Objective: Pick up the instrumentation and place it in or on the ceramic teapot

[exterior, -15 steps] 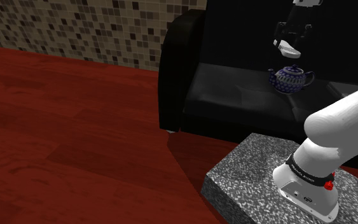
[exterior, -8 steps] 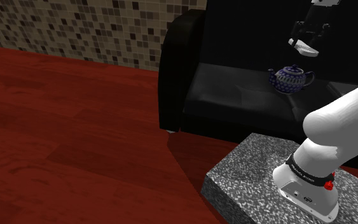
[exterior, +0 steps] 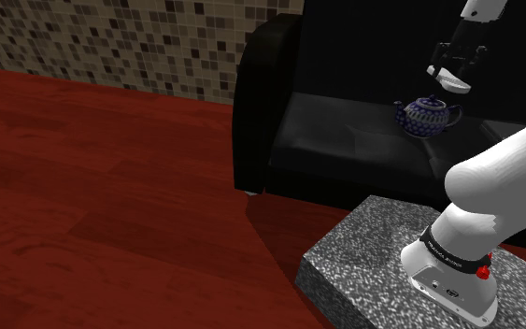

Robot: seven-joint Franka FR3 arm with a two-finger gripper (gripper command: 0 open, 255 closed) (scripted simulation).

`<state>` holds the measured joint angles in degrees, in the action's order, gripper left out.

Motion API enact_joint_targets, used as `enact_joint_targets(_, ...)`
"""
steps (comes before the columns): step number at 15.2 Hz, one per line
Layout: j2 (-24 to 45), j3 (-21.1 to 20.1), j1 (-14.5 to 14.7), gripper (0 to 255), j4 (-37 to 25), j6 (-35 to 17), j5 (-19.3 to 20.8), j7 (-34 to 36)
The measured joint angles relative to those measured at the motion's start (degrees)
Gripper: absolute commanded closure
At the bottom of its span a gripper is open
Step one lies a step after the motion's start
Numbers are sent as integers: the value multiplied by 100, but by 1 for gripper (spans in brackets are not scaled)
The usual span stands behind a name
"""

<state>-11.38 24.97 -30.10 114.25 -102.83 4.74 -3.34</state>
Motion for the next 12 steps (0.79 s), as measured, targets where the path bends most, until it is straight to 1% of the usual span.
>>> enact_joint_targets(8,71,38,-13,255,558,-624,-8,-11)
enact_joint_targets(12,84,47,-17,255,600,-680,-11,-21)
